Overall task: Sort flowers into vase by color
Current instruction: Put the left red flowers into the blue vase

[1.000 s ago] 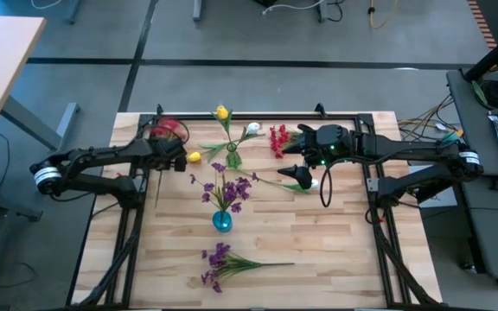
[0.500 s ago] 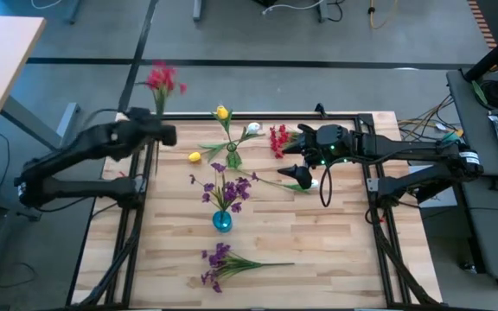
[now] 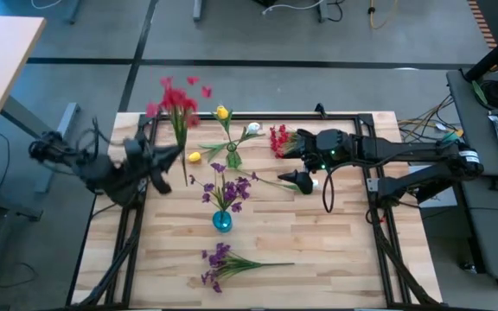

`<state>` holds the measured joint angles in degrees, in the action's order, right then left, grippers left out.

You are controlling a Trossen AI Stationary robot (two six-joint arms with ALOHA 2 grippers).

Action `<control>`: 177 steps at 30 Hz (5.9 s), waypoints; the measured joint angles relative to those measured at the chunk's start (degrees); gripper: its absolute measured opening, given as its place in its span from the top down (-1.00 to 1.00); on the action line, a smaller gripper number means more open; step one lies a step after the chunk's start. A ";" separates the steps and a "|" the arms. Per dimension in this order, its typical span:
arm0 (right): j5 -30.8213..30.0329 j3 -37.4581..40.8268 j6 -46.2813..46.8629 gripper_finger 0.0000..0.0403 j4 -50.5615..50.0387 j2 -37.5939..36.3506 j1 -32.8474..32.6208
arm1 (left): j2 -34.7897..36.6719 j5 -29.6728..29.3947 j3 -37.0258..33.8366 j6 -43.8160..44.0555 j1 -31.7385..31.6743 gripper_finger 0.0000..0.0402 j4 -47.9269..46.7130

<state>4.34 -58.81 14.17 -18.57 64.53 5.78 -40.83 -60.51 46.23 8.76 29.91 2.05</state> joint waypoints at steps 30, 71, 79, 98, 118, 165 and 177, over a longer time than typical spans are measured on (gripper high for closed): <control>-14.03 5.27 5.50 -0.79 4.56 -0.02 -14.92 | -40.86 8.16 -19.71 -36.37 19.12 1.00 88.10; -14.51 5.35 5.35 -0.79 5.98 0.09 -15.05 | -45.28 4.05 -22.51 -28.20 9.99 1.00 86.19; -14.50 5.35 5.35 -0.79 5.97 0.09 -15.05 | -45.28 4.07 -23.49 -25.36 10.06 0.76 86.12; -14.49 5.38 9.85 -0.79 2.18 0.09 -15.03 | -45.26 -25.91 -23.51 -23.57 22.45 -0.15 79.15; -20.90 5.38 15.62 -0.79 -10.83 13.25 -13.58 | -43.66 -26.93 -31.31 -4.86 26.74 0.09 83.31; -20.87 5.25 15.65 -0.79 -11.99 16.26 -10.40 | -52.12 -26.38 -11.52 -12.70 17.27 0.91 54.09; -18.80 5.22 12.32 -0.79 -12.94 16.24 -9.32 | -50.15 -25.70 -12.30 -11.22 21.17 0.73 54.13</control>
<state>-14.46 -53.58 26.49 -31.50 80.77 -3.55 -90.98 -86.21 33.93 -2.47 51.08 56.19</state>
